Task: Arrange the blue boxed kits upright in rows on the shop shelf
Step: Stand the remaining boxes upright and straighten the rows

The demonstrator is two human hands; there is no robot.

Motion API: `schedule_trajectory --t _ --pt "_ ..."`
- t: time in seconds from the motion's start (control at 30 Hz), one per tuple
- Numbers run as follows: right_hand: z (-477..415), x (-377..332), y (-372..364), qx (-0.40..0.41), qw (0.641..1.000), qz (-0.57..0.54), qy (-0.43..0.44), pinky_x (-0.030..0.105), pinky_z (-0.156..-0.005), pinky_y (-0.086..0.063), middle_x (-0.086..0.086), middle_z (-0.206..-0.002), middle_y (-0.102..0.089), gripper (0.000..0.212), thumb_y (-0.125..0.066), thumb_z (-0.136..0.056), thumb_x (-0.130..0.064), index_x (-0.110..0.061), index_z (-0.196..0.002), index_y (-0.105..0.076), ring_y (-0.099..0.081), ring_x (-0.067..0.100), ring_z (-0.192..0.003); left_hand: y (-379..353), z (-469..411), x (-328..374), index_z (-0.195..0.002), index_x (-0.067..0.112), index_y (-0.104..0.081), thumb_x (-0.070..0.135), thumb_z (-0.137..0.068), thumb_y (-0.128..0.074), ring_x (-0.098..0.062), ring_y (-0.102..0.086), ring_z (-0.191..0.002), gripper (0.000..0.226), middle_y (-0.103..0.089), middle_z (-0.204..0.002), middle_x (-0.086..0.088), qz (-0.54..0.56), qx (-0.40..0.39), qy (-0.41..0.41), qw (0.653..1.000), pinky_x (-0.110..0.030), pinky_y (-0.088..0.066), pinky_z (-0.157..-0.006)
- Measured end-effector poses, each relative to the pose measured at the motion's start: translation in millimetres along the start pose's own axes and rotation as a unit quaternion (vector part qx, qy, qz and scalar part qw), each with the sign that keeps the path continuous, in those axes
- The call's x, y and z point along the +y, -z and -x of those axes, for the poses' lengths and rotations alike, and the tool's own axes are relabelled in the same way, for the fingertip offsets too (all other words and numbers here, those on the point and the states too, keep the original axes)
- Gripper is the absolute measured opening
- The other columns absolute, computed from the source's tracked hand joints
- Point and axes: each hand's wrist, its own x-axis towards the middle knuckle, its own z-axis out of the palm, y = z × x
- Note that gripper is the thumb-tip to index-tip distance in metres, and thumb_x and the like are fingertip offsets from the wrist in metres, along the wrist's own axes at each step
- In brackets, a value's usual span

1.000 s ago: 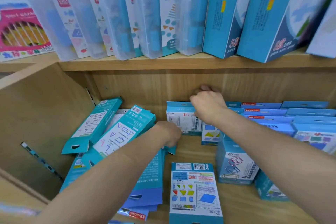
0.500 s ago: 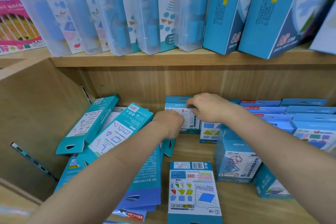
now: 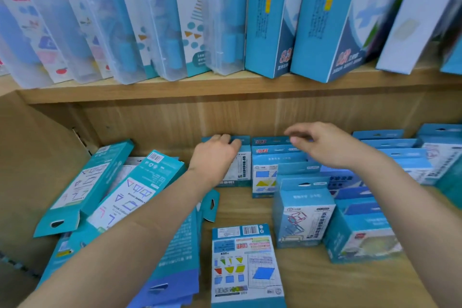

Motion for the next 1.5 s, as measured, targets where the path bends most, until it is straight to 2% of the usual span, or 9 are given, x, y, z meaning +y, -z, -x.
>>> schedule_trajectory --t 0.27,0.4,0.53,0.67,0.77,0.97,1.13,1.3,1.5 --pt "35.9 21.6 1.4 0.043 0.997 -0.068 -0.003 0.021 -0.092 -0.042 -0.011 -0.108 -0.066 0.025 -0.051 -0.094 -0.036 -0.025 -0.112 -0.064 -0.058 0.003 -0.101 12.5 -6.3 28.4 -0.135 0.021 -0.036 0.024 -0.081 -0.064 -0.024 -0.058 -0.100 0.061 -0.060 -0.112 -0.003 0.245 -0.060 0.027 0.967 -0.035 -0.049 -0.077" --pt "57.9 29.6 10.1 0.068 0.992 -0.111 -0.008 0.006 -0.082 -0.040 -0.020 -0.103 -0.065 0.021 -0.050 -0.092 -0.039 -0.032 -0.108 -0.062 -0.055 -0.015 -0.096 4.7 -10.7 38.9 -0.139 0.023 -0.033 0.030 -0.079 -0.070 -0.025 -0.059 -0.097 0.071 -0.062 -0.105 -0.006 0.240 -0.072 0.028 0.968 -0.029 -0.042 -0.071" --pt "78.1 38.3 9.9 0.110 0.977 -0.181 -0.020 0.020 -0.090 -0.047 -0.010 -0.105 -0.068 0.022 -0.051 -0.087 -0.042 -0.035 -0.105 -0.062 -0.062 0.002 -0.100 -1.6 -13.6 43.8 -0.136 0.024 -0.040 0.027 -0.079 -0.072 -0.024 -0.060 -0.095 0.065 -0.063 -0.106 -0.006 0.259 -0.053 0.050 0.963 -0.027 -0.040 -0.069" --pt "99.7 48.8 6.3 0.151 0.963 -0.218 -0.047 0.010 -0.085 -0.045 -0.005 -0.109 -0.067 0.023 -0.054 -0.092 -0.031 -0.026 -0.113 -0.061 -0.061 -0.003 -0.099 3.1 -12.9 44.0 -0.138 0.023 -0.036 0.023 -0.079 -0.071 -0.022 -0.058 -0.094 0.068 -0.063 -0.106 -0.006 0.264 -0.094 0.061 0.958 -0.028 -0.038 -0.068" --pt "119.8 56.2 3.9 0.169 0.950 -0.253 -0.069 0.025 -0.098 -0.044 -0.007 -0.114 -0.065 0.044 -0.055 -0.079 -0.050 -0.030 -0.118 -0.060 -0.058 -0.002 -0.108 21.1 -6.3 45.9 -0.136 0.024 -0.041 0.017 -0.083 -0.064 -0.022 -0.057 -0.098 0.058 -0.058 -0.109 -0.005 0.271 -0.028 0.061 0.960 -0.033 -0.045 -0.077" --pt "144.2 68.4 -10.4 0.200 0.950 -0.212 -0.113 0.006 -0.087 -0.032 -0.015 -0.126 -0.054 0.055 -0.051 -0.075 -0.060 -0.037 -0.126 -0.052 -0.046 0.000 -0.120 63.9 29.3 80.1 -0.099 0.026 -0.067 0.013 -0.086 -0.063 -0.006 -0.055 -0.078 0.018 -0.058 -0.089 0.007 0.430 0.086 -0.024 0.899 -0.015 -0.043 -0.070" --pt "151.1 75.3 -27.5 0.286 0.871 -0.363 -0.167 0.002 -0.082 -0.036 -0.014 -0.119 -0.056 0.039 -0.046 -0.093 -0.044 -0.034 -0.131 -0.050 -0.047 -0.018 -0.103 58.6 57.6 126.5 -0.104 0.025 -0.067 0.023 -0.084 -0.062 -0.008 -0.054 -0.092 0.020 -0.056 -0.101 0.010 0.380 0.086 -0.104 0.915 -0.024 -0.045 -0.081" --pt "154.0 82.9 -43.8 0.287 0.852 -0.394 -0.188 0.033 -0.100 -0.044 -0.005 -0.121 -0.057 0.036 -0.047 -0.094 -0.041 -0.031 -0.129 -0.052 -0.054 0.010 -0.115 48.8 69.5 165.0 -0.118 0.019 -0.062 0.023 -0.083 -0.060 -0.022 -0.056 -0.107 0.035 -0.061 -0.117 0.002 0.341 0.073 -0.122 0.929 -0.034 -0.048 -0.090" --pt "157.9 81.8 -44.5 0.274 0.849 -0.403 -0.205 0.007 -0.071 -0.046 -0.001 -0.109 -0.060 0.020 -0.048 -0.096 -0.036 -0.030 -0.115 -0.052 -0.058 0.003 -0.093 32.6 78.7 192.8 -0.113 0.021 -0.058 0.024 -0.072 -0.075 -0.024 -0.065 -0.090 0.044 -0.064 -0.108 0.001 0.321 0.062 -0.111 0.939 -0.032 -0.055 -0.070"
